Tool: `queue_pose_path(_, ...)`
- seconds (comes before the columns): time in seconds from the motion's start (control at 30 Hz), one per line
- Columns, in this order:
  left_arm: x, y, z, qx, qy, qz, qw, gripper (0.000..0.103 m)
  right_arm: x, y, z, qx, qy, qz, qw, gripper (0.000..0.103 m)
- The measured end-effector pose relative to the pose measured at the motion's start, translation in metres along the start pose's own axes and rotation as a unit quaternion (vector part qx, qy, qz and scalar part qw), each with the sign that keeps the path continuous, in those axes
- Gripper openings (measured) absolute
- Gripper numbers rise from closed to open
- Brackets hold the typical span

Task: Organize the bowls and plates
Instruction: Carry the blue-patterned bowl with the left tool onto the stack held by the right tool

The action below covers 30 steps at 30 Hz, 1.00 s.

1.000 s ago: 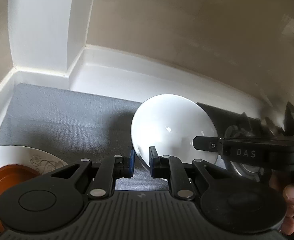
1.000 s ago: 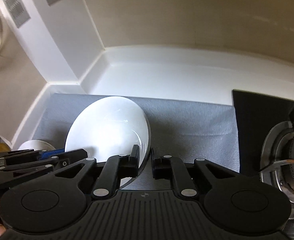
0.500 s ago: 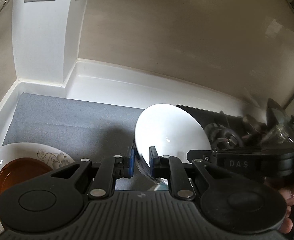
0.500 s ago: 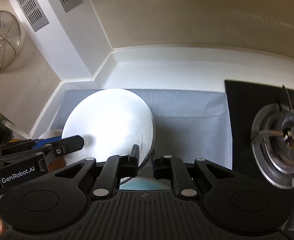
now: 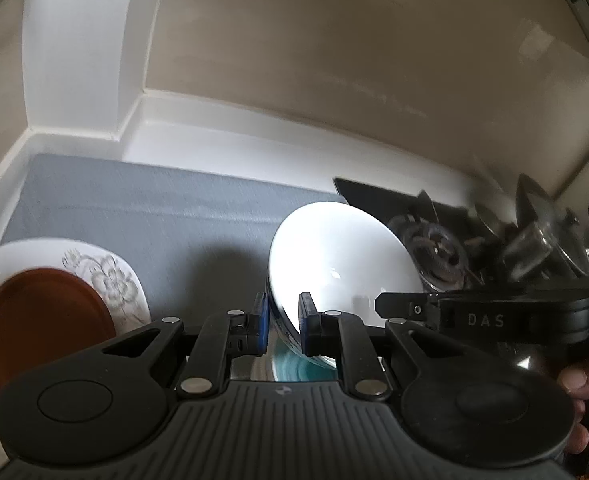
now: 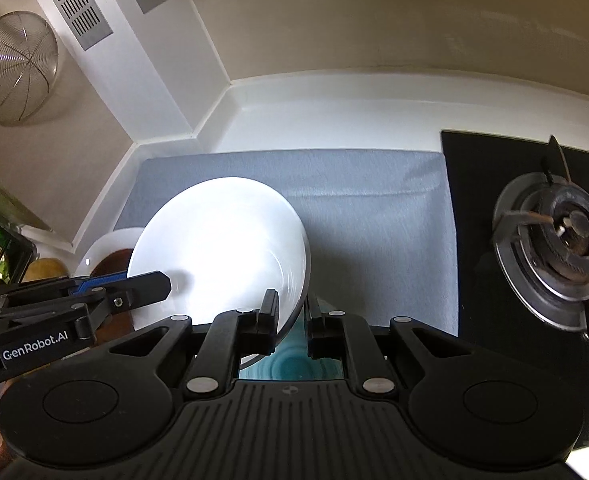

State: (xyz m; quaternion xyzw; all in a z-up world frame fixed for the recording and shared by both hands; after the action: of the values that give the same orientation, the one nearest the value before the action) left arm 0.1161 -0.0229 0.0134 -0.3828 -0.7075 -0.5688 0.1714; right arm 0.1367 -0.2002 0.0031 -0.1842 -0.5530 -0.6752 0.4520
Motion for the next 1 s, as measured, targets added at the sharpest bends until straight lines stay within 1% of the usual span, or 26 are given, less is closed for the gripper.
queue_pose_path(0.1,-0.003,-0.008,-0.005,-0.006,-0.004,0.009,0.9999,0.016,0.003,-0.008,-0.006,-0.005,-0.004,0.006,1.000,0.014)
queue_pose_path(0.37,-0.014,-0.020,-0.006,0.002,-0.011,0.031,0.9994,0.016,0.002,-0.025,-0.014,-0.006,-0.016,0.023,1.000,0.014)
queue_pose_path(0.57,-0.019,-0.027,-0.005,0.011,-0.010,0.051,0.9986,0.016,-0.003,-0.029,-0.016,-0.002,-0.019,0.040,0.999,0.014)
queue_pose_path(1.0,-0.029,-0.035,-0.004,0.017,-0.001,0.077,0.9969,0.016,-0.012,-0.036,-0.013,0.017,-0.032,0.073,0.997,0.015)
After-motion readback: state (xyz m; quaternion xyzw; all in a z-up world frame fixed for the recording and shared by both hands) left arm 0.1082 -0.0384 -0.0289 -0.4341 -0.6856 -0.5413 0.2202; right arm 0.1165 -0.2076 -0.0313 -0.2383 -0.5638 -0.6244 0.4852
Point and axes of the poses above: each gripper's, at about its wrist camera, not at the fingertips, and x roughly against the way its jaws point, z to its left, y to its top, the point moved 3 cm from there along -x, roughly the way its jaws point, and after that the axes turned 3 degrees about -z, right-handed, at the moved point
